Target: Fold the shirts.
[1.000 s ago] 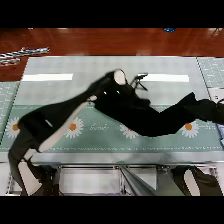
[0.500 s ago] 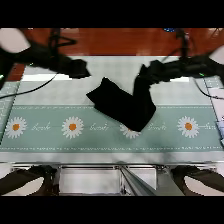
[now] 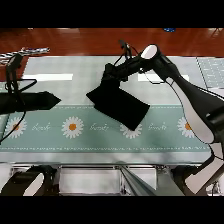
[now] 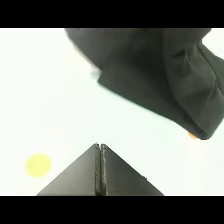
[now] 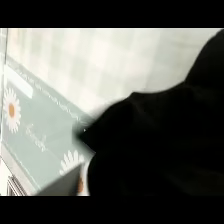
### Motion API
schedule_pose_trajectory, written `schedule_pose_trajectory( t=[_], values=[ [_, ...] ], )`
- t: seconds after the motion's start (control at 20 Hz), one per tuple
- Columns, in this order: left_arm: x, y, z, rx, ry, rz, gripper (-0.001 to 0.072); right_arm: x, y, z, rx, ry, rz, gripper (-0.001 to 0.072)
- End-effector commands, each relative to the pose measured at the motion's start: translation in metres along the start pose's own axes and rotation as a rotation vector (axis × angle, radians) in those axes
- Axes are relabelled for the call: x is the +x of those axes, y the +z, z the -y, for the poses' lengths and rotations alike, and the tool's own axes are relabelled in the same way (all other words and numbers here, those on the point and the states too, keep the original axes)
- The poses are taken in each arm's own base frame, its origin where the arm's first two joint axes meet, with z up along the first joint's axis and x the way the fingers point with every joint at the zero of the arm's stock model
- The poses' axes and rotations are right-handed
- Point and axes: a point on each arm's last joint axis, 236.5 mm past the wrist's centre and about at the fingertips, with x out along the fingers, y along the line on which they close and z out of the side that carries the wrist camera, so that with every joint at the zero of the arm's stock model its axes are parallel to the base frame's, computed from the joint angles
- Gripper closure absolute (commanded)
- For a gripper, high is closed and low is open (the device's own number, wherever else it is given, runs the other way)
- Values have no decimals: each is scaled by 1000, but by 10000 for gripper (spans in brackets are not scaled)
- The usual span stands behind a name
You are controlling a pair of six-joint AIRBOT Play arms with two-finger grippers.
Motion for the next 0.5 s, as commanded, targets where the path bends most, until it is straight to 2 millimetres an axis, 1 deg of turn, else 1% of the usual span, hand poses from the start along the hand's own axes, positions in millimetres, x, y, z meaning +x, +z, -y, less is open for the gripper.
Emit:
schedule_pose_trajectory(
  t=[0.0, 0.05, 0.1, 0.15, 0.2, 0.25, 0.3, 0.35, 0.4, 0.45],
  values=[
    [10, -5, -3, -69, -30, 33, 688, 22, 12, 8, 27, 5, 42, 295],
    [14, -2, -4, -80, -34, 42, 688, 15, 14, 4, 33, 22, 44, 295],
    [15, 3, -5, -89, -36, 54, 688, 3, 16, 1, 35, 34, 41, 295],
    [16, 9, -7, -94, -31, 74, 688, -16, 18, 1, 38, 39, 34, 296],
    [14, 16, -12, -104, -22, 94, 688, -42, 18, 1, 47, 45, 18, 297],
    [9, 22, -17, -117, -13, 111, 688, -78, 14, 1, 38, 41, -7, 297],
    [2, 28, -22, -131, -2, 128, 688, -115, 9, 7, 18, 3, -22, 297],
    [-5, 32, -29, -148, 11, 139, 688, -159, 2, 20, -13, -88, -25, 297],
    [-13, 34, -36, -165, 23, 146, 688, -202, -7, 36, -37, -217, -18, 297],
    [-18, 34, -41, -182, 33, 151, 688, -248, -20, 57, -40, -378, 5, 297]
  ],
)
